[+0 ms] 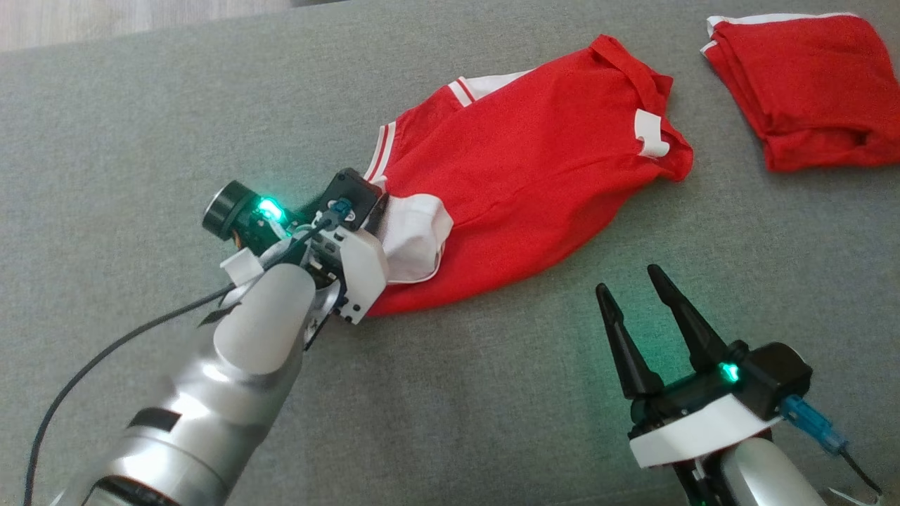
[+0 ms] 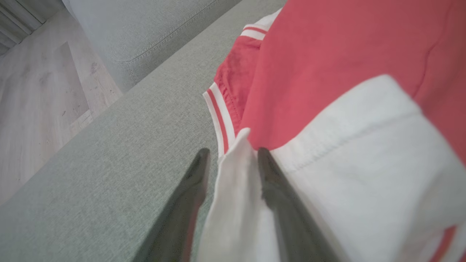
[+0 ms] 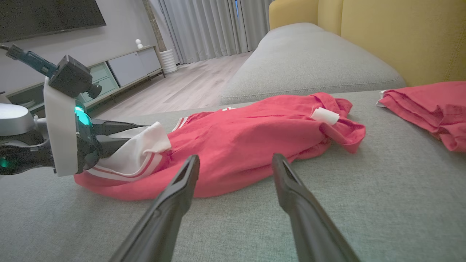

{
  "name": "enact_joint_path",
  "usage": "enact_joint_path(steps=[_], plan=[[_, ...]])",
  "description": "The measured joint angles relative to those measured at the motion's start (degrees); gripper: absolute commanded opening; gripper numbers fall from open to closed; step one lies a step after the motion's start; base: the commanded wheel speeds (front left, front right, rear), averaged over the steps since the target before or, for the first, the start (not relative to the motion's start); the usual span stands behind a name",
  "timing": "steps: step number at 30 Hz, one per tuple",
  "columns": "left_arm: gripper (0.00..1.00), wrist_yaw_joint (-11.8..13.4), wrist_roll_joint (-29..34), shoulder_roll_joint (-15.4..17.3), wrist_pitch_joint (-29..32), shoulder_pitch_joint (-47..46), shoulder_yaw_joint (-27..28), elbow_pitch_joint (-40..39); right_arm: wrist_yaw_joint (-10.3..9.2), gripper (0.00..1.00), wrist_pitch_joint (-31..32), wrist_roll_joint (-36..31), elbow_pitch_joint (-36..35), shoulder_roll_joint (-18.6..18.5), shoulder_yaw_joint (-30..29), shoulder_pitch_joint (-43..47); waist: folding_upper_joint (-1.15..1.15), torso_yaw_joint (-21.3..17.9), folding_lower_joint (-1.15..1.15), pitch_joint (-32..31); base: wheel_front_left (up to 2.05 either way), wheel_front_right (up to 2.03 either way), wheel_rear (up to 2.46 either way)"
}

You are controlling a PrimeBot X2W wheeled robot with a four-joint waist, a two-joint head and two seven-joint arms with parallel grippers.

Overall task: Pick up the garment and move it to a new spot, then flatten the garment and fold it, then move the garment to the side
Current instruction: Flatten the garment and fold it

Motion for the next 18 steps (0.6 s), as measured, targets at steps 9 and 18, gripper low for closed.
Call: enact_joint_path(steps=[9,18], plan=[[0.0,-0.4,-0.5,-0.6,-5.6,0.0,-0.8,-0.3,0.0,1.0,0.0,0.0,0.2,-0.3,0.0,0.0,0.0,0.5,0.0,-0.9,0.0,0.0,0.0],[0.0,6.0,-2.5,5.5,-14.4,3.9,3.6,-11.7,0.0,1.0,0.0,1.0,0.0,-1.5,-5.1,-1.0,0.0,2.4,-0.01,-1.3,0.0,0.0,0.0]])
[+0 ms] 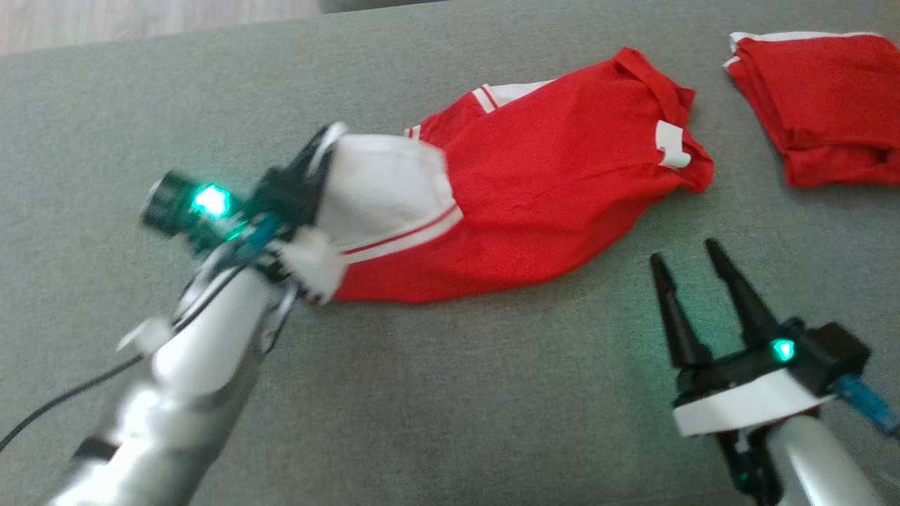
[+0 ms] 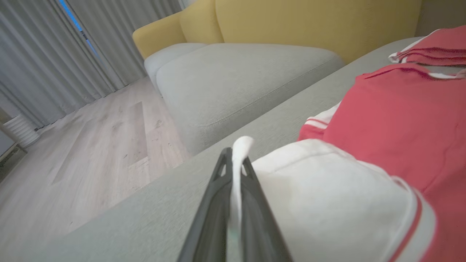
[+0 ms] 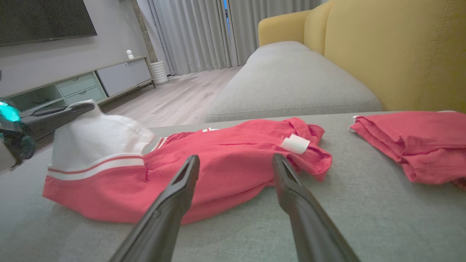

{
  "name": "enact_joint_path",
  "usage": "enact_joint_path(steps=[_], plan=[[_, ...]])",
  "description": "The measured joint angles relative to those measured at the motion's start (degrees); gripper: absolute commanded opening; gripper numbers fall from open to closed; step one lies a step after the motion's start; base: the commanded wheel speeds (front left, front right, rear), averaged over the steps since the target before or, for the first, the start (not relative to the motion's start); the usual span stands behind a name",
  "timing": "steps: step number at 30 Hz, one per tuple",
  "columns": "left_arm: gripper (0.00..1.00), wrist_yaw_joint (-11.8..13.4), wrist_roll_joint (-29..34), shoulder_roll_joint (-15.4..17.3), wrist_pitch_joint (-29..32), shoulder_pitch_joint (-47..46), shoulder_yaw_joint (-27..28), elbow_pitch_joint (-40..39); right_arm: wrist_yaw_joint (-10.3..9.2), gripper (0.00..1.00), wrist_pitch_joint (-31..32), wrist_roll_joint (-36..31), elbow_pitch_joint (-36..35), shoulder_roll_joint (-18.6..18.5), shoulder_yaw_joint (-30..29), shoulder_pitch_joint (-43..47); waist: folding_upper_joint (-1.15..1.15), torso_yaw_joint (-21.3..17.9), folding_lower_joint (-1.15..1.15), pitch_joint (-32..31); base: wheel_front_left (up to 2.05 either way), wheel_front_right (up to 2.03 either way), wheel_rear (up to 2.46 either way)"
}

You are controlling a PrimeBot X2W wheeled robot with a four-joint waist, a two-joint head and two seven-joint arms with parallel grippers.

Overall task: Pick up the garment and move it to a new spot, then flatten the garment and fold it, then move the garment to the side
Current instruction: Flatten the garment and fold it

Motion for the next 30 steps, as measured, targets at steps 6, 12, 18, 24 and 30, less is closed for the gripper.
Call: enact_joint_path(steps=[6,12,18,24,30], plan=[[0.0,2.6,-2.5,6.7,-0.6,8.8,3.5,-9.5,0.0,1.0,0.0,1.2,4.3,-1.0,-4.6,-2.4,0.0,1.9,0.0,0.6,0.0,0.0,0.0],[0.0,4.8,-3.1,9.8,1.1,12.2,5.0,-17.0,0.0,1.0,0.0,3.5,10.3,-0.7,-8.8,-6.5,0.0,3.7,0.0,1.8,0.0,0.0,0.0],[0.0,5.8,-3.1,10.8,2.5,12.9,5.0,-20.7,0.0,1.0,0.1,4.8,17.8,-0.7,-10.0,-14.2,0.0,4.6,0.0,2.7,0.0,0.0,0.0],[0.0,6.0,-3.1,10.8,3.2,12.9,4.8,-22.1,0.0,1.0,2.1,5.3,25.3,-0.8,-8.5,-19.1,0.0,5.4,0.0,2.8,0.0,0.0,0.0],[0.0,6.5,-3.1,10.8,3.6,12.9,4.6,-23.0,0.0,0.74,2.3,8.4,29.8,-0.8,-6.7,-20.9,0.0,5.8,0.0,2.9,0.0,0.0,0.0]])
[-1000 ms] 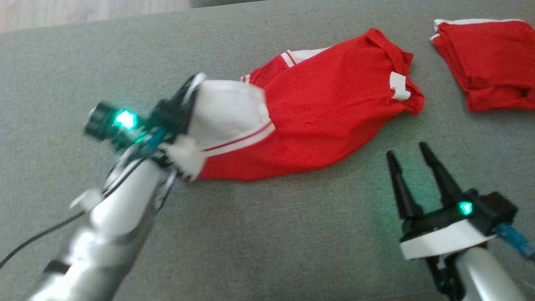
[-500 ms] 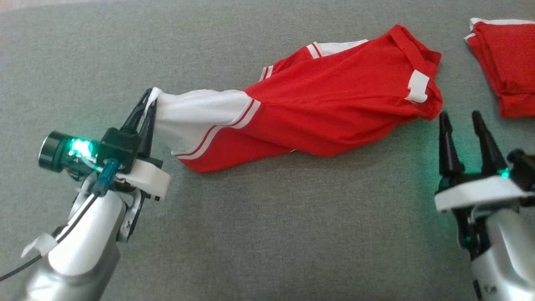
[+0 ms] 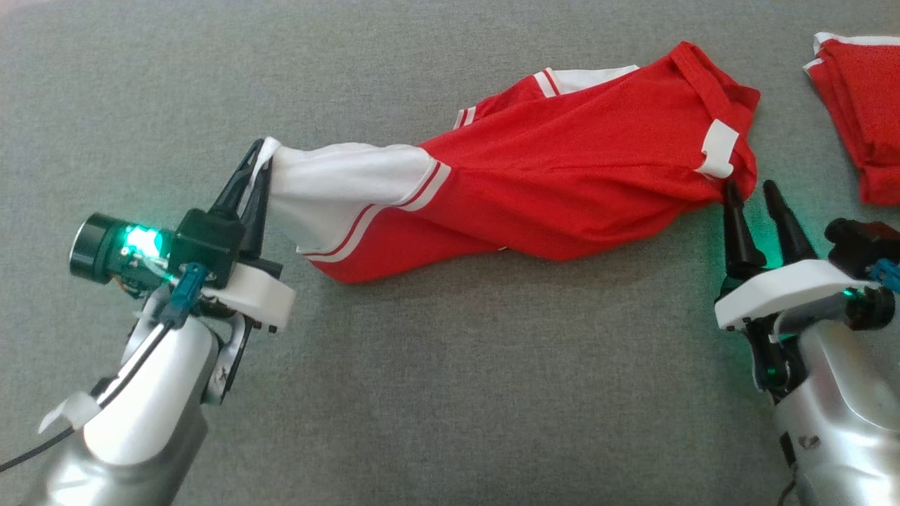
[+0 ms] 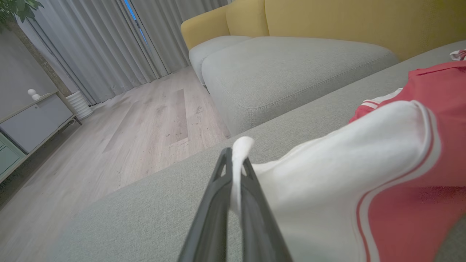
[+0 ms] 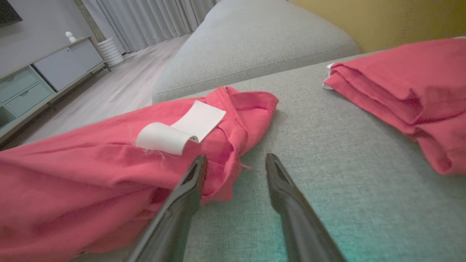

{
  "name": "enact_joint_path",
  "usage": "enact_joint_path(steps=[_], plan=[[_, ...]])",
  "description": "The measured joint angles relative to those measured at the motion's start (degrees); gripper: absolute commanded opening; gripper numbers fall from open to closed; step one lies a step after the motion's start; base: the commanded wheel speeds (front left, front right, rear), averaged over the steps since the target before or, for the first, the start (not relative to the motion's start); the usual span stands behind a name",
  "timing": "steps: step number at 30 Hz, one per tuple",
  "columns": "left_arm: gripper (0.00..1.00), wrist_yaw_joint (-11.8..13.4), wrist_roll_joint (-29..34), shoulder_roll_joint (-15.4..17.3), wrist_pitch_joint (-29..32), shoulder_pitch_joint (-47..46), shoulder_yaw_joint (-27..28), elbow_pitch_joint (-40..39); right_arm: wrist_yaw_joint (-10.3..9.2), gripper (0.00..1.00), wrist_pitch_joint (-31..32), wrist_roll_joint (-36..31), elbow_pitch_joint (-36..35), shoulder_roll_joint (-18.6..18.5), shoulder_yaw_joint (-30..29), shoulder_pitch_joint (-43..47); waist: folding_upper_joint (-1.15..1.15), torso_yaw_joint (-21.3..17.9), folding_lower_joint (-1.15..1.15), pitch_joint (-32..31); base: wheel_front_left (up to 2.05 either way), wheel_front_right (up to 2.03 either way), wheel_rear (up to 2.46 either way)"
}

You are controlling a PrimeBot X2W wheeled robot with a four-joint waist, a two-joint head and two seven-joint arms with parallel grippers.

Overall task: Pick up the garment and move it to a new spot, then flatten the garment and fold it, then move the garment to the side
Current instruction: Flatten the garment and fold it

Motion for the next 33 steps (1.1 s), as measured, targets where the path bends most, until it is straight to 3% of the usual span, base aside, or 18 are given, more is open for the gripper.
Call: enact_joint_path(steps=[1,3,12,23,29,33], plan=[[0.0,0.0,0.0,0.0,0.0,0.0,0.0,-0.1,0.0,0.63,0.0,0.7,0.6,0.0,0.4,-0.2,0.0,0.1,0.0,0.0,0.0,0.0,0.0],[0.0,0.0,0.0,0.1,0.0,0.0,0.0,-0.3,0.0,0.01,0.0,2.2,1.5,-0.1,1.5,-0.7,0.0,0.1,0.0,0.0,0.0,0.0,0.0],[0.0,0.3,0.0,1.5,-2.3,0.0,0.1,-0.5,0.0,0.0,-1.4,7.4,0.3,-2.7,3.2,-1.9,0.0,-0.2,0.0,-2.0,0.0,0.0,0.0],[0.0,-2.6,-3.2,5.7,-10.5,-3.0,5.6,-7.0,0.0,0.0,-1.0,16.5,-16.7,-9.6,0.4,-1.9,0.0,-2.2,0.0,-9.4,0.0,0.0,0.0],[0.0,-4.7,-4.7,8.0,-11.3,-10.6,9.3,-12.4,0.0,0.0,5.5,17.7,-28.2,-14.5,-4.0,-2.4,0.0,-3.7,-0.02,-14.4,0.0,0.0,0.0],[0.0,-7.5,-5.5,8.8,-7.8,-17.3,9.2,-12.4,0.0,0.0,12.1,15.7,-32.1,-15.9,-6.0,-6.3,0.0,-5.0,-0.02,-15.8,0.0,0.0,0.0]])
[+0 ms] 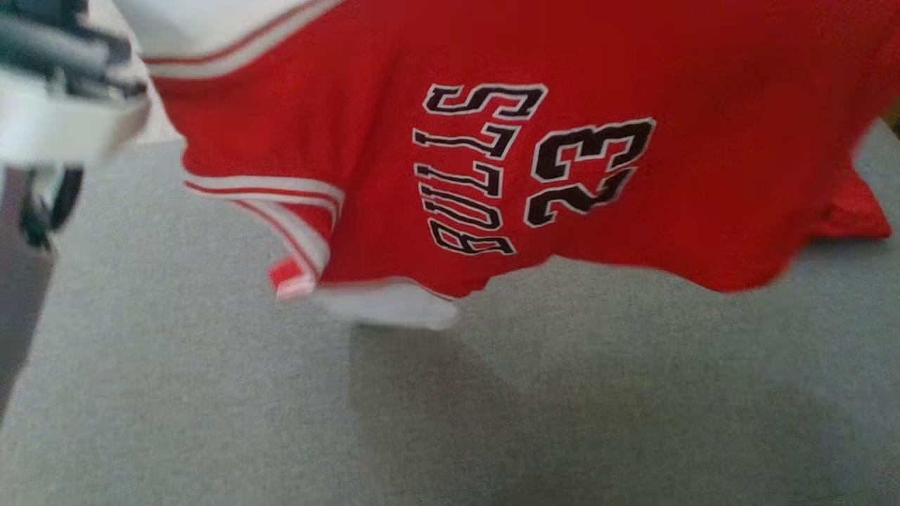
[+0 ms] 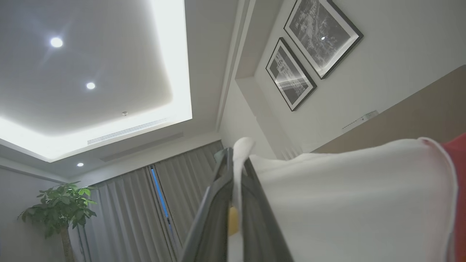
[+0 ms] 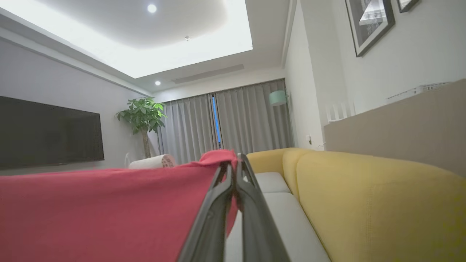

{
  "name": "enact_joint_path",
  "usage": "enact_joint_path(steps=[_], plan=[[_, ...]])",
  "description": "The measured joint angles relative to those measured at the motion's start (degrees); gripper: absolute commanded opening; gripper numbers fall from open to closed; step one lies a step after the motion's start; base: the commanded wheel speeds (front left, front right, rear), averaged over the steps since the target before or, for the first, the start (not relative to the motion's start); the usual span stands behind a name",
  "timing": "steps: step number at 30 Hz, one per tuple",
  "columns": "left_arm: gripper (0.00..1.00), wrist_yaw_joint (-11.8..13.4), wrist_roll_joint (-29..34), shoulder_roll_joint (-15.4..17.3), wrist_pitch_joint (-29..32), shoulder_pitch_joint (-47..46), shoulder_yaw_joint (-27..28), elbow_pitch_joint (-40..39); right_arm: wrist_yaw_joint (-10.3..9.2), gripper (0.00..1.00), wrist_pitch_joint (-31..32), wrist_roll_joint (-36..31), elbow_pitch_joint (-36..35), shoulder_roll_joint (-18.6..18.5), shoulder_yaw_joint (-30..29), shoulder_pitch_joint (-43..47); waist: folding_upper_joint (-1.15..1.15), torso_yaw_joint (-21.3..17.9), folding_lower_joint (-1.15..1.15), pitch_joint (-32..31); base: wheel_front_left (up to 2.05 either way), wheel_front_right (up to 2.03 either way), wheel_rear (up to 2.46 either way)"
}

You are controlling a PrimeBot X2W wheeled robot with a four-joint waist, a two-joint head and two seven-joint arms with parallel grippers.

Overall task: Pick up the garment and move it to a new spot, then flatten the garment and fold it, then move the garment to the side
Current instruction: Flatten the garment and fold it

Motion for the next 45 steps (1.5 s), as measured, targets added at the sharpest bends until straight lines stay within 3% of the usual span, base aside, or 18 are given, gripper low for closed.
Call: enact_joint_path(steps=[4,10,13,18,24,30,36,45], plan=[[0.0,-3.7,-2.5,-0.9,4.5,-7.5,-1.6,5.8,0.0,0.0,6.2,-0.6,1.3,0.0,1.2,-6.3,0.0,-0.3,0.01,1.4,0.0,0.0,0.0],[0.0,-6.8,-2.4,-4.2,5.9,-17.8,-3.8,21.0,0.0,0.0,9.8,-1.4,11.1,2.0,7.4,-16.5,0.0,-0.7,0.03,6.3,0.0,0.0,0.0],[0.0,-7.0,-0.3,-5.6,3.1,-23.7,-4.4,27.6,0.0,0.0,8.0,-1.6,15.9,3.3,9.8,-22.7,0.0,-0.8,0.03,9.7,0.0,0.0,0.0],[0.0,-4.2,3.6,-8.5,-3.4,-34.1,-4.4,34.7,0.0,0.0,0.3,-2.2,22.8,3.4,11.5,-33.2,0.0,-1.0,0.04,15.6,0.0,0.0,0.0],[0.0,-4.4,4.5,-11.6,-5.4,-40.5,-2.5,35.8,0.0,0.0,-8.0,-3.3,29.4,1.4,14.1,-40.5,0.0,-0.7,0.04,22.3,0.0,0.0,0.0],[0.0,-7.7,3.4,-12.3,-5.4,-29.7,-2.3,30.7,0.0,0.0,-10.8,-2.3,34.6,1.1,19.4,-38.3,0.0,0.3,0.04,25.8,0.0,0.0,0.0],[0.0,-8.0,2.4,-12.1,-5.4,-8.1,-1.3,20.1,0.0,0.0,-12.6,1.9,37.1,0.9,22.3,-28.2,0.0,1.1,0.01,24.5,0.0,0.0,0.0],[0.0,-8.2,2.0,-12.1,-5.4,21.1,-0.3,11.7,0.0,0.0,-11.7,10.1,32.8,-4.5,26.5,-9.4,0.0,2.0,0.0,18.1,0.0,0.0,0.0]])
